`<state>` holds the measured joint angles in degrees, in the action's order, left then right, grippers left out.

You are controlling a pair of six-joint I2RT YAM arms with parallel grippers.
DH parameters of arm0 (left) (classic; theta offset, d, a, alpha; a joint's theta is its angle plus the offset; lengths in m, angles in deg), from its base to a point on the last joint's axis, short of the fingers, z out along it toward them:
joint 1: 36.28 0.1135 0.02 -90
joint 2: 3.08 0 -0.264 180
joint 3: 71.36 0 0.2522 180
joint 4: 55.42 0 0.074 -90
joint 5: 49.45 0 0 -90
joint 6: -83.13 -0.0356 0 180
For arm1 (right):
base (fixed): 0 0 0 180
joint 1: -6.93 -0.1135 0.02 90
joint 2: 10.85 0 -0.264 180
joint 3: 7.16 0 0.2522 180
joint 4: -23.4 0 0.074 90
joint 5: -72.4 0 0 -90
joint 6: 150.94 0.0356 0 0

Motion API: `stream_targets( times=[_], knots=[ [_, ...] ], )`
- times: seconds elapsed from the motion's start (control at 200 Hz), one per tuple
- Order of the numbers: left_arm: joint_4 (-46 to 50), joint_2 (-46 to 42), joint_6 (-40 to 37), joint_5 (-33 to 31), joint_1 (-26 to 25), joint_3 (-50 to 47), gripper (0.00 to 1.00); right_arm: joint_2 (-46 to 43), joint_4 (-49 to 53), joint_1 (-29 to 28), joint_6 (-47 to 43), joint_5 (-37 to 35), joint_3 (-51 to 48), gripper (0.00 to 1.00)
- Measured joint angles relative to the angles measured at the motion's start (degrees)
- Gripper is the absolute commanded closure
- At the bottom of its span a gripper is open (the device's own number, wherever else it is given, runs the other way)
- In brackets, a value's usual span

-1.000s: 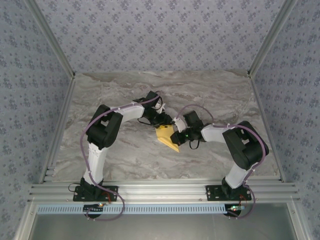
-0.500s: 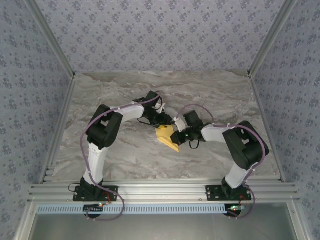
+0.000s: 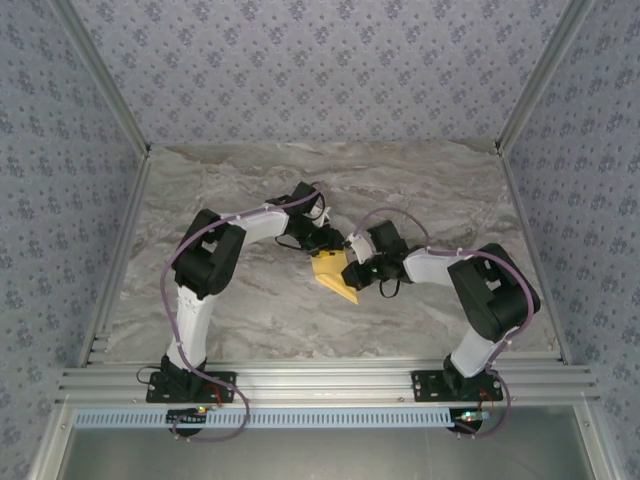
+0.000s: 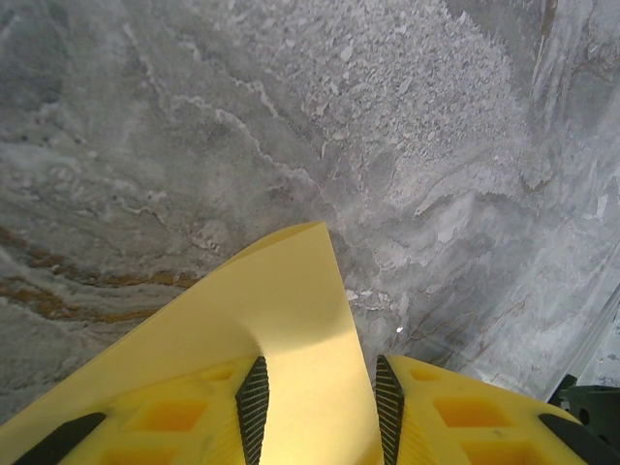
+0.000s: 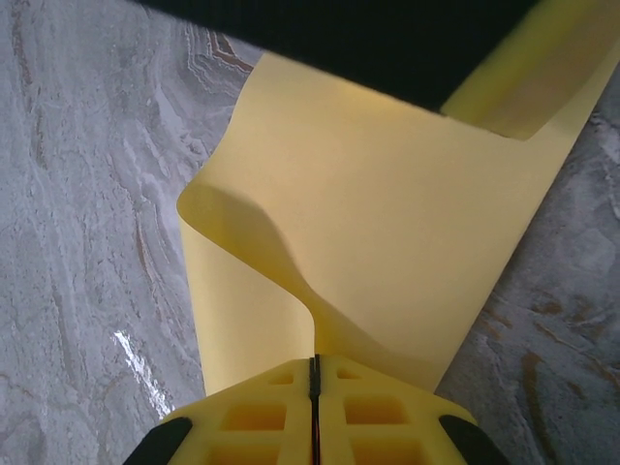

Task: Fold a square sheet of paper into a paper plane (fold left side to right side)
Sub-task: Third fold the triangle at the center of the table.

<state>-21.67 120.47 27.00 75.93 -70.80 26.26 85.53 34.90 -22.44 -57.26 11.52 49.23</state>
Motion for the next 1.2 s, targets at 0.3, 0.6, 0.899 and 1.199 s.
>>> stream_targets(
  times=[0.3, 0.6, 0.899, 1.199],
  knots=[
    [-0.02, 0.0, 0.0, 0.0, 0.0, 0.0, 0.62, -0.09, 0.37, 0.0, 0.0, 0.0, 0.07, 0.91],
    [-0.02, 0.0, 0.0, 0.0, 0.0, 0.0, 0.62, -0.04, 0.57, 0.0, -0.02, -0.04, 1.11, 0.91],
    [-0.02, 0.0, 0.0, 0.0, 0.0, 0.0, 0.62, 0.55, 0.63, 0.0, -0.02, -0.24, 1.46, 0.91],
    [0.0, 0.0, 0.0, 0.02, 0.0, 0.0, 0.62, 0.66, 0.63, 0.0, 0.0, -0.24, 1.38, 0.91]
  ],
)
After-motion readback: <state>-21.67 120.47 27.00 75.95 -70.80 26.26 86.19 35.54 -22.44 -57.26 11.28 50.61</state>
